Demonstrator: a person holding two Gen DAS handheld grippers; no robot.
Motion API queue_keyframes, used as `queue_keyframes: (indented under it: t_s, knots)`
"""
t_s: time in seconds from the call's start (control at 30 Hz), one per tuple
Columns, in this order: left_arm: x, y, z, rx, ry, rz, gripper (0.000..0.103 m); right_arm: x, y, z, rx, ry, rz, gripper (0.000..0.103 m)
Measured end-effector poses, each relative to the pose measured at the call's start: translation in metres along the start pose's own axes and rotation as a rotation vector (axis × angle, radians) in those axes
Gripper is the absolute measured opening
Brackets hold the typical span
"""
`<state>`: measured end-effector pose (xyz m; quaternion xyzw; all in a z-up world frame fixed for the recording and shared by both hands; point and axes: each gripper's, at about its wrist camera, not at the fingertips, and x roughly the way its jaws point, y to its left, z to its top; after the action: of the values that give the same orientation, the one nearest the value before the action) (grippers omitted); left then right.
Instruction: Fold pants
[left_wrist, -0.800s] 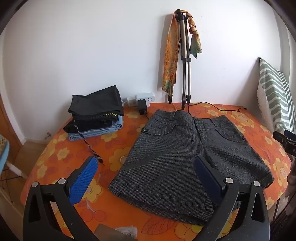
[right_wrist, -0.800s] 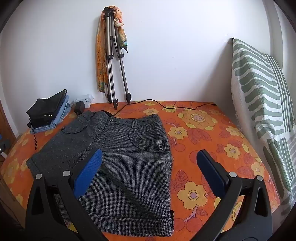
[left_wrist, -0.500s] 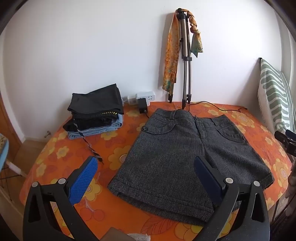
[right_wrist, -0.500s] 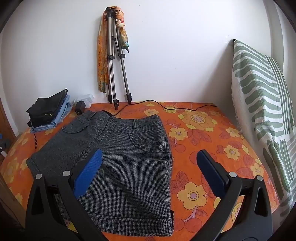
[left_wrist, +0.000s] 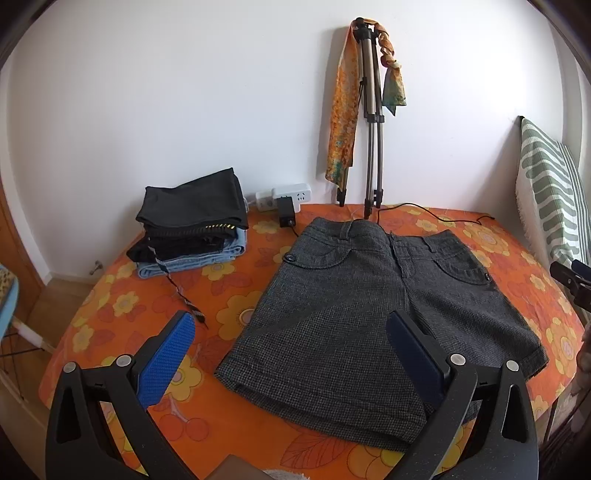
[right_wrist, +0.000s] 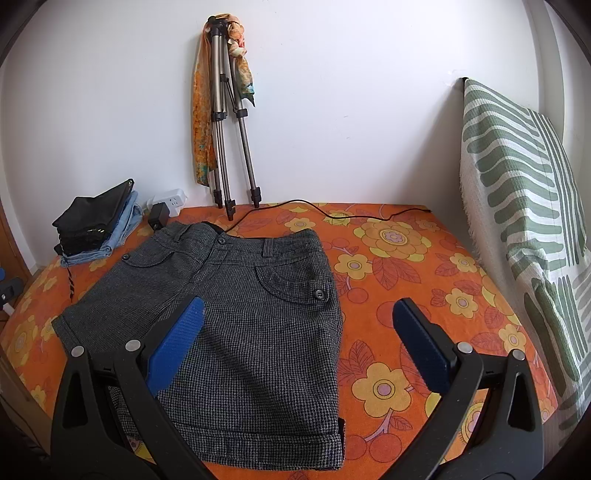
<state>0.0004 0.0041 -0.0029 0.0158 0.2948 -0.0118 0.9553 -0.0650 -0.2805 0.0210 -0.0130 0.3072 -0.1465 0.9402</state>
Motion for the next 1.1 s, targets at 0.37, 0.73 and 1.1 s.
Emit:
queue_keyframes:
  t_s: [0.37, 0.73, 1.1]
  knots:
    - [-0.0016, -0.0014, 0.001, -0.001, -0.007, 0.003, 0.103, 0.0, -0.0029, 0.0004, 0.014, 0.007, -0.001, 0.103]
    - [-0.0018, -0.0036, 0.0019, -0.001, -0.011, 0.006, 0.103, 0.0007, -0.0015, -0.0004, 0.012, 0.006, -0.002, 0.103]
    - [-0.0013, -0.0034, 0.0014, 0.006, -0.016, 0.005, 0.103, 0.0008, -0.0018, -0.0002, 0.012, 0.006, -0.003, 0.103]
